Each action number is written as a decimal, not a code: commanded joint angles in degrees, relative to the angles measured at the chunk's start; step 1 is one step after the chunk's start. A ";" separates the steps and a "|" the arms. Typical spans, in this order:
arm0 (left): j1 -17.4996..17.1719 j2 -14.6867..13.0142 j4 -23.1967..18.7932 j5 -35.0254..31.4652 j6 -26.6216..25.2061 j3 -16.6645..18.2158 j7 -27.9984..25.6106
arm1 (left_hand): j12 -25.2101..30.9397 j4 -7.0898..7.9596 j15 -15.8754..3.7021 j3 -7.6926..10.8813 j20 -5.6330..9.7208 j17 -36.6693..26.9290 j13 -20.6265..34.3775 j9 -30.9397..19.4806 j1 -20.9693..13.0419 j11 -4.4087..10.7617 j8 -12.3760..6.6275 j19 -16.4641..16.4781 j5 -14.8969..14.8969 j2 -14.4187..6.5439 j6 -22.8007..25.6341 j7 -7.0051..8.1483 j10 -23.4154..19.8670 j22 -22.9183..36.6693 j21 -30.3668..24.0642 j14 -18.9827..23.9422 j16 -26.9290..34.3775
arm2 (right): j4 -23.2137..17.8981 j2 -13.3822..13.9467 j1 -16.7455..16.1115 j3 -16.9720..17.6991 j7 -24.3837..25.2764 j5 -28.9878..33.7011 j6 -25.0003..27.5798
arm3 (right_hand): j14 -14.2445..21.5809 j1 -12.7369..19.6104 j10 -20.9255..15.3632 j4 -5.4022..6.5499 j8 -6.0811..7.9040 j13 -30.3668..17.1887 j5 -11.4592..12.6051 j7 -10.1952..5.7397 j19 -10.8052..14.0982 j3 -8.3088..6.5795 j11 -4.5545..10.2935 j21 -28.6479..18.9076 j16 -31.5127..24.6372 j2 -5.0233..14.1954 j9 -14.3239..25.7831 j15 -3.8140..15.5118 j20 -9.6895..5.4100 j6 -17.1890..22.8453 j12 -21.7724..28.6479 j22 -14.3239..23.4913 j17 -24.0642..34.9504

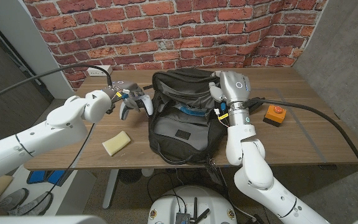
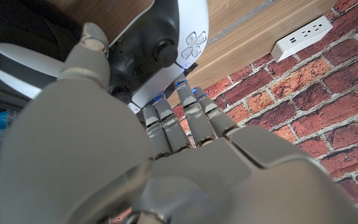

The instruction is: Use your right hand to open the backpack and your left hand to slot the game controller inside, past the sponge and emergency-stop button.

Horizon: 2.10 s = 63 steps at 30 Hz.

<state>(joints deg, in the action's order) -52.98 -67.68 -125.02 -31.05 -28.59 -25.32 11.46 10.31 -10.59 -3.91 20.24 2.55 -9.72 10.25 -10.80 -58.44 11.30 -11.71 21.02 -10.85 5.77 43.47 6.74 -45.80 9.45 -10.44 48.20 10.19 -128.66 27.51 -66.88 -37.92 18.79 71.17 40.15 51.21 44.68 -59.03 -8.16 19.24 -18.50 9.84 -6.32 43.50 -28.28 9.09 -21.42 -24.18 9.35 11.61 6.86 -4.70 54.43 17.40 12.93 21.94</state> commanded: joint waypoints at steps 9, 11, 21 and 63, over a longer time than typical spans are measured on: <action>-2.71 -2.75 -5.10 2.89 -2.38 3.14 0.92 | 0.36 1.06 -9.77 1.69 8.89 -0.21 0.33 -0.08 -2.05 0.54 -0.14 0.31 -0.23 -7.29 5.27 0.45 -0.75 0.11 -0.17 2.13 0.16 | 2.59 -0.04 3.21 -0.58 0.95 -1.86 0.22 | 0.48 0.48 -0.27 -0.04 -0.07 -0.44 0.42 -0.89 -0.21 -0.50 -0.10 -0.55 0.05 1.09 0.10 5.78 -7.52 1.04 0.29 0.09 0.37; -2.78 -3.00 -5.65 3.03 -2.40 3.35 0.93 | 0.33 1.03 -9.77 1.69 8.89 -0.21 0.33 -0.08 -2.05 0.54 -0.14 0.31 -0.23 -7.23 5.26 0.46 -0.68 0.11 -0.17 2.10 0.15 | 2.72 0.08 3.42 -0.64 1.10 -2.05 0.16 | 0.47 0.45 -0.34 -0.03 -0.09 -0.50 0.42 -0.95 -0.25 -0.50 -0.13 -0.60 0.08 1.09 0.10 5.74 -7.52 1.08 0.31 0.09 0.40; -3.14 -4.32 -7.57 4.42 -1.23 4.87 0.99 | 0.32 1.13 -9.70 1.76 8.88 -0.18 0.33 -0.08 -1.86 0.54 -0.06 0.32 -0.24 -7.32 5.06 0.35 -0.57 0.11 -0.17 2.01 0.11 | 3.10 0.25 3.78 -0.78 2.37 -2.66 0.70 | 0.52 0.47 -0.24 -0.05 -0.25 -0.78 0.44 -0.88 -0.40 -0.58 -0.18 -0.86 0.13 1.15 0.13 5.80 -7.53 1.07 0.25 0.11 0.55; -0.85 -1.64 -13.66 5.25 -2.82 1.21 4.22 | 0.38 1.21 -9.69 2.12 8.85 -0.14 0.33 -0.10 -1.39 0.52 -0.08 0.37 -0.30 -7.59 4.99 0.21 -0.46 0.10 -0.19 1.83 0.09 | 4.31 2.18 5.65 -0.35 6.44 -6.56 -1.25 | 0.57 0.35 -0.35 -0.09 -0.78 -1.66 0.47 -0.84 -0.84 -0.73 -0.15 -1.89 0.40 1.10 0.23 5.78 -7.51 1.12 0.11 0.13 1.07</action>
<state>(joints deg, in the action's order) -56.20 -70.99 -138.23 -25.03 -32.57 -21.95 13.76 10.41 -10.83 -3.91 20.47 2.55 -9.75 10.24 -10.79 -58.44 11.32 -11.51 21.02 -10.75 5.77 43.59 6.84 -45.79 9.45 -10.44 48.20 10.05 -124.79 29.48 -61.62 -38.25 24.02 65.42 39.44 51.21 44.68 -58.95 -8.41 18.13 -19.83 9.98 -6.49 42.83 -28.53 9.01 -22.74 -23.94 9.35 11.64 6.85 -4.48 54.29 17.40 12.92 22.74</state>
